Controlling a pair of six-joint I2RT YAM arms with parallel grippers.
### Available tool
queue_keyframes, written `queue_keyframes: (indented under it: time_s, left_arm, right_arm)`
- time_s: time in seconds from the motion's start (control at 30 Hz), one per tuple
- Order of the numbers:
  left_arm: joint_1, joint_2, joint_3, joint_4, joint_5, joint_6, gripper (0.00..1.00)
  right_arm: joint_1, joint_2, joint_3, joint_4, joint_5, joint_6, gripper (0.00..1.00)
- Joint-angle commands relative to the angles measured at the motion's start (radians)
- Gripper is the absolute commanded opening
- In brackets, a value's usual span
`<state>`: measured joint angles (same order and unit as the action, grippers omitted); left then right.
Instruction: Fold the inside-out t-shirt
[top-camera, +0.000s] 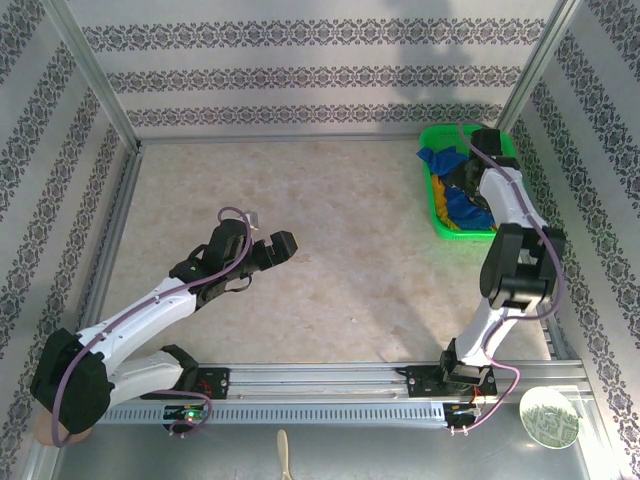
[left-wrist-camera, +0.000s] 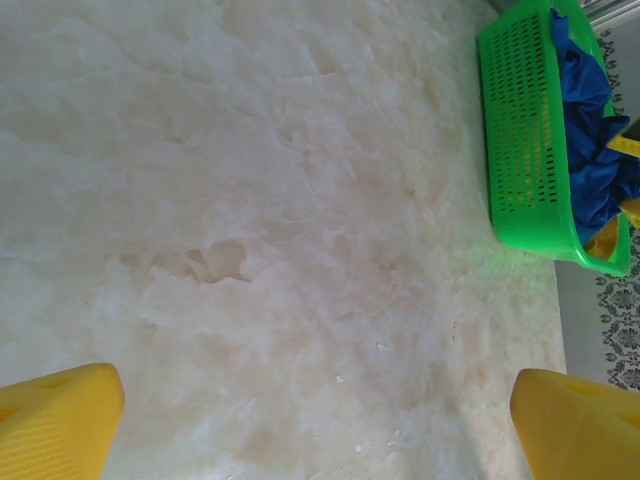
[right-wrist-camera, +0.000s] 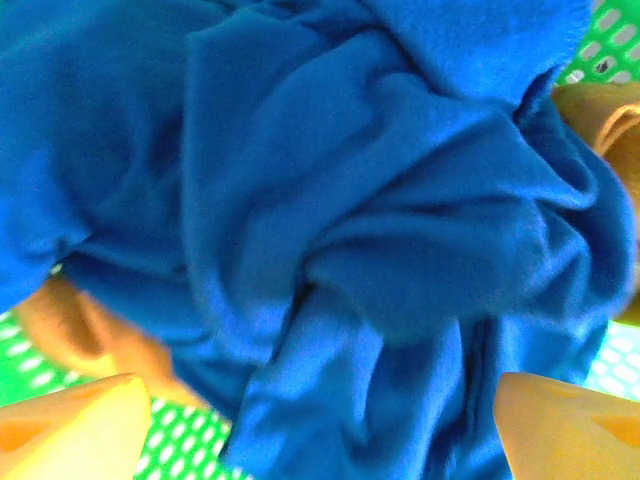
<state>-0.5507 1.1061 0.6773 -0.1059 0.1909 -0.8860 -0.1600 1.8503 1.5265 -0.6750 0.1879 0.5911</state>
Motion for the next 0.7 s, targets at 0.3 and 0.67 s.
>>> queue_keyframes:
  time_s: [0.3, 0.67]
  left_arm:
    - [-0.011, -0.031, -0.085, 0.107, 0.044, 0.002, 0.99]
    - [-0.002, -0.012, 0.043, -0.018, 0.038, 0.110, 0.99]
  right_arm:
    - [0.022, -0.109, 0.151, 0.007, -0.106, -0.052, 0.00]
    - [0.209, -0.431, 0.253, 0.145, -0.490, -0.003, 0.00]
